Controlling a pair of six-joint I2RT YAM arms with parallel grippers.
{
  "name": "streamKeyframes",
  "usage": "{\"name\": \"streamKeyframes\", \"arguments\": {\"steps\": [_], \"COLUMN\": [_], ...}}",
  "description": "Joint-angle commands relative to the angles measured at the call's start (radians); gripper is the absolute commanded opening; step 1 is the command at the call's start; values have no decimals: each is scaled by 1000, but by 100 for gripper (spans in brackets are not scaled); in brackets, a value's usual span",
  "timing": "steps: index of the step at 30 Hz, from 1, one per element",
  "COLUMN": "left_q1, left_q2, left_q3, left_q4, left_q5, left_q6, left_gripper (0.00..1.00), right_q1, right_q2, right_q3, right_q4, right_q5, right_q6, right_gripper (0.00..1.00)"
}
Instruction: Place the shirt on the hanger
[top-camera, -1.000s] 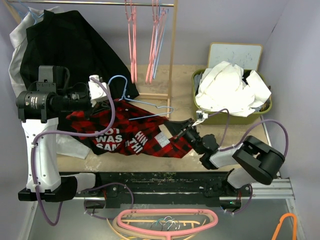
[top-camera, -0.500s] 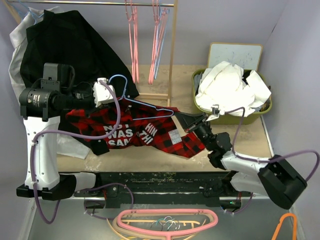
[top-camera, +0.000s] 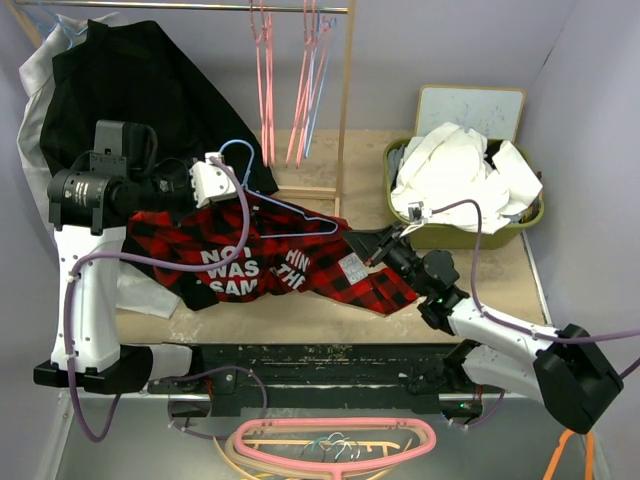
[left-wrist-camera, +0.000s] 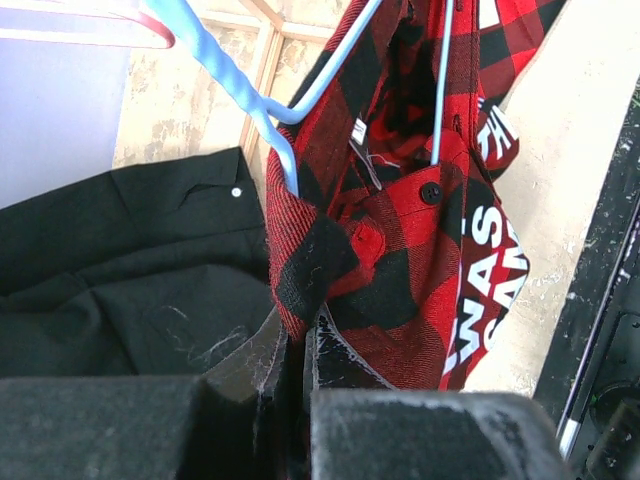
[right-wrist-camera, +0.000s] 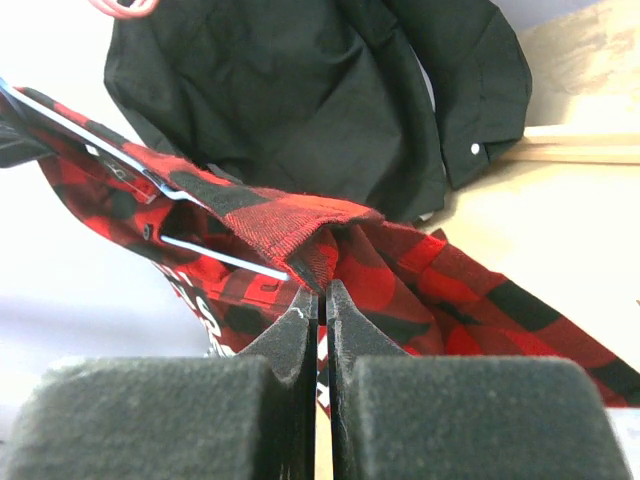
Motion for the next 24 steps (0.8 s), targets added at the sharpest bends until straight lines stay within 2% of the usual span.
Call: {"name": "streamKeyframes", "arguments": {"steps": [1,4,7,10,14,16,20,24], "left_q1": [-1,-1,-2,-5,-5,-7,-7,6], "left_q2": [-2,-7,-11,-14,-11,-9,-17,-31], "left_q3": [38,6,-35,-63,-86,-89,-90,-95], "left_q4": [69,78,115,158,206,212,213,229], "left_q5": [-28,-61,-95,-100,-89,-56,59,177], "left_q6": [-11,5,3,-16,-49,-65,-110,-164], "left_gripper": [0,0,0,0,0,0,0,0], "right_q1": [-8,-8,-8,-9,-3,-1,17,79], "right_q2": [-54,-105,-147,-122,-14,30,59,148], "right_q3": [17,33,115,247,421,465,496,632], "right_q4": [-97,-165,-316,-495,-692,-695,-551,-526], "right_q5": [6,10,-17,-137,-311,-359,-345,-348], "right_q6": [-45,-58,-72,-82,-93,-68,-25,-46], "right_gripper": [0,0,0,0,0,0,0,0]}}
